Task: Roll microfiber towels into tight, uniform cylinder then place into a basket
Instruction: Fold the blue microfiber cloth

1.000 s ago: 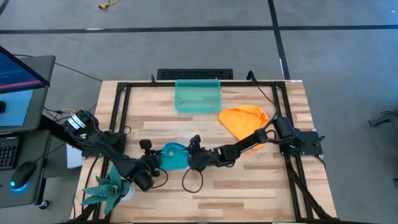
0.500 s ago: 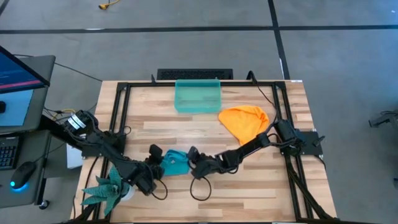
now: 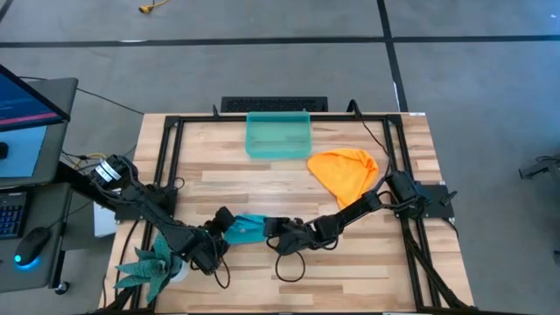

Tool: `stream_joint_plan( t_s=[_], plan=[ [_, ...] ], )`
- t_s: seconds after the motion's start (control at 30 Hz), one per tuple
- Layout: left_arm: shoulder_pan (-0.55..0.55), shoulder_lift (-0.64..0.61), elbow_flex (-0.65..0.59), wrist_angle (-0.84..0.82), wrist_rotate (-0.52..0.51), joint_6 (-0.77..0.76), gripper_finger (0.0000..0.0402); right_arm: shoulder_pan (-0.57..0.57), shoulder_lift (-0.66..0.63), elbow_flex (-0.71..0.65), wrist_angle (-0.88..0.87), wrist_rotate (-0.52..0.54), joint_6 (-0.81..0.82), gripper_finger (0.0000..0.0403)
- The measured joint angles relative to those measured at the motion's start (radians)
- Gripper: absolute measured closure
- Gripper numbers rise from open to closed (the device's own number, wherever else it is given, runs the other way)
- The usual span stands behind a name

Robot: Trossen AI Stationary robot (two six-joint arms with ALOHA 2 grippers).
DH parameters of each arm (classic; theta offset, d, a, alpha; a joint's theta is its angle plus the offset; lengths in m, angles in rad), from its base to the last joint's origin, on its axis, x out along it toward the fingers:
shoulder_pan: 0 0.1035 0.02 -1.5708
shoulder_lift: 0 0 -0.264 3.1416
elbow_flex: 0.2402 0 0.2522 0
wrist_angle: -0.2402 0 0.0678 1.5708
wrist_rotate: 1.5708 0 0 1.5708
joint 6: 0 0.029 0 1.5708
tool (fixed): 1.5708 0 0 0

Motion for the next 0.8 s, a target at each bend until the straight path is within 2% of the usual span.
stream_joint_plan(
  t_s=[0.13,0.33,0.53,0.6,0.8],
  plan=[
    [0.000,0.008,0.000,-0.007,-0.014,0.105,0.0397,0.000,0.001,-0.001,-0.004,0.006,-0.041,0.0387],
    [-0.011,0.008,0.000,-0.010,0.012,0.052,0.0392,0.006,0.000,0.001,-0.043,0.002,-0.006,0.0387],
    [-0.028,0.008,-0.002,-0.024,0.016,0.125,0.0391,0.019,0.000,0.000,-0.061,0.002,-0.064,0.0385],
    [-0.026,0.008,-0.002,-0.002,0.015,0.040,0.0390,0.020,0.000,0.000,-0.063,0.003,-0.062,0.0386],
    [-0.023,0.008,-0.003,0.020,0.008,-0.400,0.0390,0.020,-0.001,0.000,-0.078,-0.002,-0.037,0.0390]
  ],
)
